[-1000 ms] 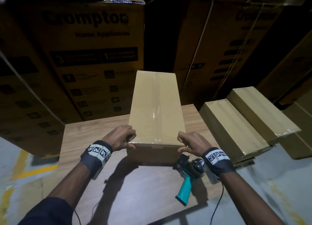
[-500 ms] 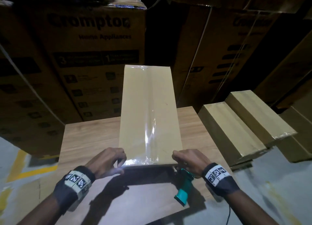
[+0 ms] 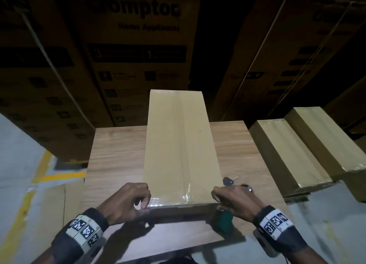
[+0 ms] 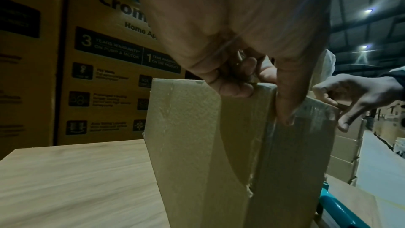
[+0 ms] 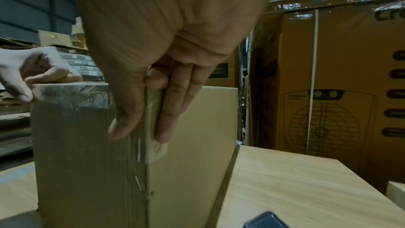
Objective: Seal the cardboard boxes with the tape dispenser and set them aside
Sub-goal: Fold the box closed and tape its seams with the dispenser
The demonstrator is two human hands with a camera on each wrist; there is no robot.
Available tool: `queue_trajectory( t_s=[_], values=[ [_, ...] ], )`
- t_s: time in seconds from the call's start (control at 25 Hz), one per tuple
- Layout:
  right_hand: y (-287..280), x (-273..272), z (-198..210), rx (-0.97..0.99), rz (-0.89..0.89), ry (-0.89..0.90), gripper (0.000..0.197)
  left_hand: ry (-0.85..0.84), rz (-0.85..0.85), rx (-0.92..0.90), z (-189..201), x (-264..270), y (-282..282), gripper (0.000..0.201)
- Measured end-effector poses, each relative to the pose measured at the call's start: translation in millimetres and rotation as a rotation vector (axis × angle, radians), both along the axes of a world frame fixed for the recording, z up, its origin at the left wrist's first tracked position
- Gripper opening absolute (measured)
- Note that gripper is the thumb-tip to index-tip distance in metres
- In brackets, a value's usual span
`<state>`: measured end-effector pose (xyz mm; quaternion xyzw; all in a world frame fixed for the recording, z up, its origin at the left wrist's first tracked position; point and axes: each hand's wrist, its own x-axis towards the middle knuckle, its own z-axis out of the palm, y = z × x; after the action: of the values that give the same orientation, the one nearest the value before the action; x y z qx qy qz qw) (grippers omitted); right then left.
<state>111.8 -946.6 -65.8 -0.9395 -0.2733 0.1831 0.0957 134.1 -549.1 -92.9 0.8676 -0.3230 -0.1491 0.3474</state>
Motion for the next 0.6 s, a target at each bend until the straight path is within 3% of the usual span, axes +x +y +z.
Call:
queue_trajectory(
  t_s=[0.12, 0.16, 0.24, 0.32, 0.36, 0.44, 0.52, 0.6],
  values=[
    [4, 6, 14, -0.011, -0.034, 0.073, 0.041, 0.077, 0.056, -0.027, 7, -1, 0, 0.034],
    [3, 11, 21, 0.086, -0.108, 0.056, 0.044, 0.095, 0.111, -0.056, 11, 4, 1, 0.037],
    [3, 23, 22, 0.468, -0.398, -0.079, 0.040, 0.105, 0.319, -0.136, 21, 17, 0, 0.041],
    [3, 45, 10, 0.801, -0.809, -0.169, 0.039, 0.232, 0.630, -0.235, 31, 33, -10, 0.051],
    [8, 53, 8, 0.896, -1.010, -0.071, 0.048, 0.393, 0.756, -0.293, 35, 40, -18, 0.058],
    [17, 66, -1, 0.944, -1.266, 0.407, 0.070, 0.782, 0.871, -0.394, 38, 50, -34, 0.063],
    [34, 64, 4, 1.025, -1.302, 0.813, 0.070, 1.049, 0.910, -0.508, 35, 57, -48, 0.060],
    [47, 62, 2, 1.005, -1.245, 0.844, 0.084, 1.096, 0.933, -0.551, 32, 59, -59, 0.084]
  ],
)
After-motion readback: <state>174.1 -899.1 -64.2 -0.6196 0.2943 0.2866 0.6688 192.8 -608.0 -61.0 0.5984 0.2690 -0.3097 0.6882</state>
